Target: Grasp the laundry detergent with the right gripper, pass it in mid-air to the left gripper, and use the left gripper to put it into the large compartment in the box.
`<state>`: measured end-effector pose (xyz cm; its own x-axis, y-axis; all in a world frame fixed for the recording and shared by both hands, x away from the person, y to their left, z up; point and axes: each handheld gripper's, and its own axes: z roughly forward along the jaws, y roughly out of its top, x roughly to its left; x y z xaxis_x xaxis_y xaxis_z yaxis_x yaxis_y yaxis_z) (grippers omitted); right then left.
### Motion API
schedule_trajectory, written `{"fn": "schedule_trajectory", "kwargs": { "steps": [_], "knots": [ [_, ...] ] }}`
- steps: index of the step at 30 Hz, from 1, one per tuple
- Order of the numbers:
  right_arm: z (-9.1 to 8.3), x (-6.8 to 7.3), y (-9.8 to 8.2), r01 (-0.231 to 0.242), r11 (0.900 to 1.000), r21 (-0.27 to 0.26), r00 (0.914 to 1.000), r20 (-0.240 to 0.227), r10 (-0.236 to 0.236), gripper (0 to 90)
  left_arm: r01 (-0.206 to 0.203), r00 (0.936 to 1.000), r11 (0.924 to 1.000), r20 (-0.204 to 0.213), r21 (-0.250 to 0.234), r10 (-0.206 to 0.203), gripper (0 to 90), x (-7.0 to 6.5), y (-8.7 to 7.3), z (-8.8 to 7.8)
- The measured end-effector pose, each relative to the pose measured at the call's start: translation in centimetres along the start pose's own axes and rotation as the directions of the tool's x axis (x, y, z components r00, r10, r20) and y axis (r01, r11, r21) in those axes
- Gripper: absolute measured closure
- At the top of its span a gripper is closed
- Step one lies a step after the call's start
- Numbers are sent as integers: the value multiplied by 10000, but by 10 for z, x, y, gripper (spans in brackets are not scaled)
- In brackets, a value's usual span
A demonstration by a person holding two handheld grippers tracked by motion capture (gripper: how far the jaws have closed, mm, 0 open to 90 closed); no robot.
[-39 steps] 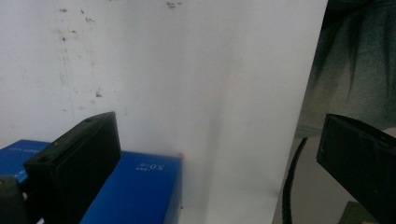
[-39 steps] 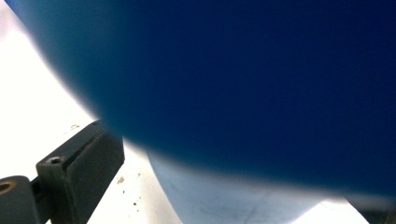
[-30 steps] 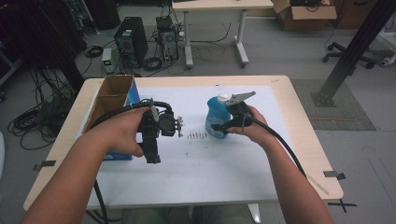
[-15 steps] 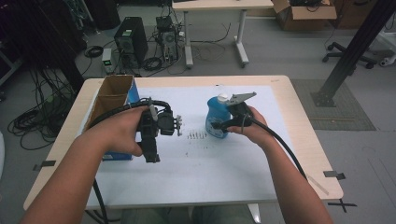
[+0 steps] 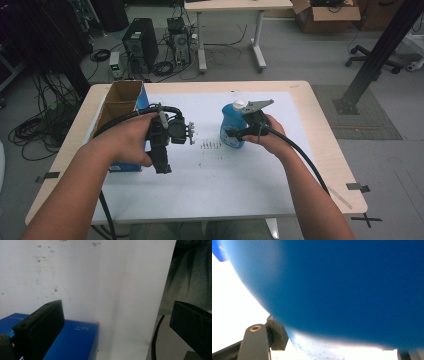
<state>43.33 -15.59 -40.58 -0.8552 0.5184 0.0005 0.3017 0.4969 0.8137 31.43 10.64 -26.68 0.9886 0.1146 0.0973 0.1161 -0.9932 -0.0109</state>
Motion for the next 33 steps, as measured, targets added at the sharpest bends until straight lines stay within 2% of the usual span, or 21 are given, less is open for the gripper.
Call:
{"fn": "schedule_trajectory", "kwargs": {
  "steps": [5,17,21,25,27,33],
  "knots": [
    [2,2,-2,125,9999,-97,9998,145,-124,430,16,10000,10000,-10,10,-16,2,0,0,0],
    [2,2,-4,71,9995,-323,9998,197,-65,463,-77,10000,10000,-32,3,77,2,-1,6,-2],
    [1,4,-3,251,9992,-302,9995,183,-245,467,-73,10000,10000,-34,-6,73,2,0,6,-4],
    [-8,5,5,371,9975,-608,9991,-178,-383,467,-109,9999,9999,-18,-72,108,2,0,7,-7],
    [-15,7,11,597,9960,-666,9975,-330,-620,467,-83,10000,9999,-36,-87,83,2,2,7,-8],
    [-39,15,25,1179,9903,-730,9883,-886,-1242,467,-87,9999,9998,-59,-196,86,2,6,8,-13]
  ]
}}
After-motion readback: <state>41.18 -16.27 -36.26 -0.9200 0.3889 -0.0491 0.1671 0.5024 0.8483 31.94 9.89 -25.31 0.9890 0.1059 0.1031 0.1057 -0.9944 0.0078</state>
